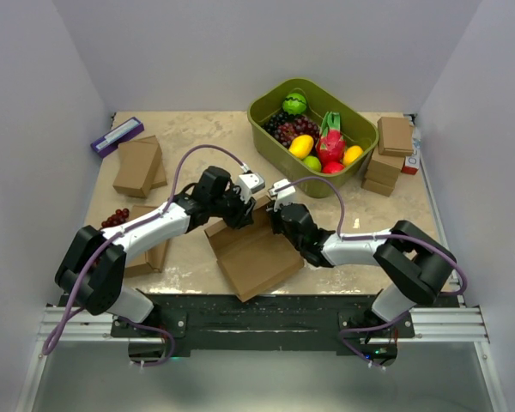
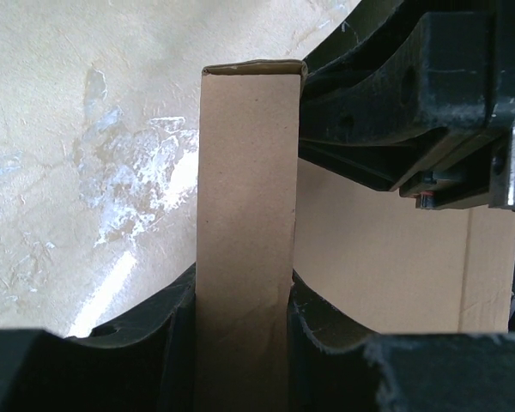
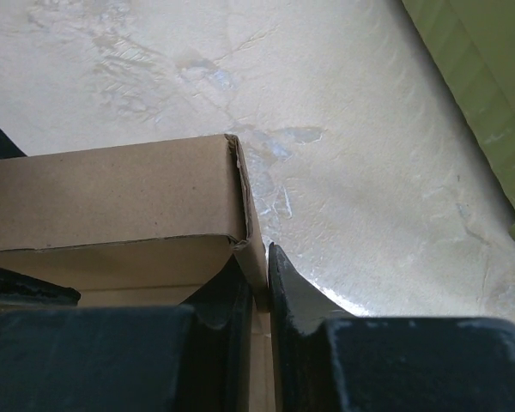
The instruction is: Fold the paper box
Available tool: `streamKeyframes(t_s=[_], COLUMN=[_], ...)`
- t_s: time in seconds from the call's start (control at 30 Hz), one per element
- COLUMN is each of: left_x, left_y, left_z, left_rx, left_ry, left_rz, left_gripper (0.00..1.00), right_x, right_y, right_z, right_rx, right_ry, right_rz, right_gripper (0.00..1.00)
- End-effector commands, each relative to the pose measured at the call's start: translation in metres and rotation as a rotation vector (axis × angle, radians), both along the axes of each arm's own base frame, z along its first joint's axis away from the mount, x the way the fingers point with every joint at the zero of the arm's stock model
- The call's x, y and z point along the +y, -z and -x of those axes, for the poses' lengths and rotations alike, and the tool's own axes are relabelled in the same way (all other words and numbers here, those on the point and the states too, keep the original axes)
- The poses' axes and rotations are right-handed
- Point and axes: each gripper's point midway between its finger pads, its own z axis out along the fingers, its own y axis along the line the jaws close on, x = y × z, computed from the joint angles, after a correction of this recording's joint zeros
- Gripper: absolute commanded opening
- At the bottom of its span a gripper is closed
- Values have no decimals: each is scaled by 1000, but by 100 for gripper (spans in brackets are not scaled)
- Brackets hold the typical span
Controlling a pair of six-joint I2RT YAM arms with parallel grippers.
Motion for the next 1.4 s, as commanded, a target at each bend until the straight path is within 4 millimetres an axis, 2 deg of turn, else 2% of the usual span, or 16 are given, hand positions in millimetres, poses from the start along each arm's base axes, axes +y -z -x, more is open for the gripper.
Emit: streamKeyframes(t_s=[0.0,0.53,0.67,0.73,0.83,0.87,0.93,0.97,1.0,1.03,1.07,1.1,1.17,1.2,1.23,1.37], left_x=[6,6,5,7,14,18,24,28,31,33,35,37,41,43,43,50], left_y=[-9,-13,-12,-10,-4,0,3,4,4,7,8,9,15,17,20,25], left_z=[-1,-3,-2,-5,-13,-17,-23,-25,-29,-30,-32,-33,-35,-37,-37,-44], left_rx=[11,7,18,23,33,38,63,67,75,82,84,95,110,117,128,157], left_ry=[-32,-37,-38,-61,-123,-146,-199,-218,-243,-257,-271,-291,-323,-335,-341,-389], left_rz=[-5,15,20,11,-21,-36,-34,-37,-33,-37,-41,-39,-50,-49,-48,-29], left_gripper=[22,21,21,21,23,23,24,24,24,24,24,25,25,25,25,26], right_x=[-52,-78,-64,-50,-41,-39,-34,-31,-30,-30,-32,-35,-44,-47,-56,-68], right_y=[5,2,0,-4,-13,-13,-31,-30,-45,-50,-47,-64,-65,-77,-69,-51], right_z=[-20,-18,-15,-12,-6,-1,4,12,16,20,28,34,48,54,62,85], right_rx=[-26,-66,-60,-49,-29,-4,1,36,32,54,98,93,157,159,208,335], right_ry=[258,429,342,267,220,194,164,128,115,114,105,105,127,130,169,216], right_rz=[110,136,88,50,7,-2,-56,-54,-90,-119,-109,-151,-183,-231,-229,-258], right_gripper=[0,0,1,8,31,44,60,64,66,71,73,73,77,79,84,87])
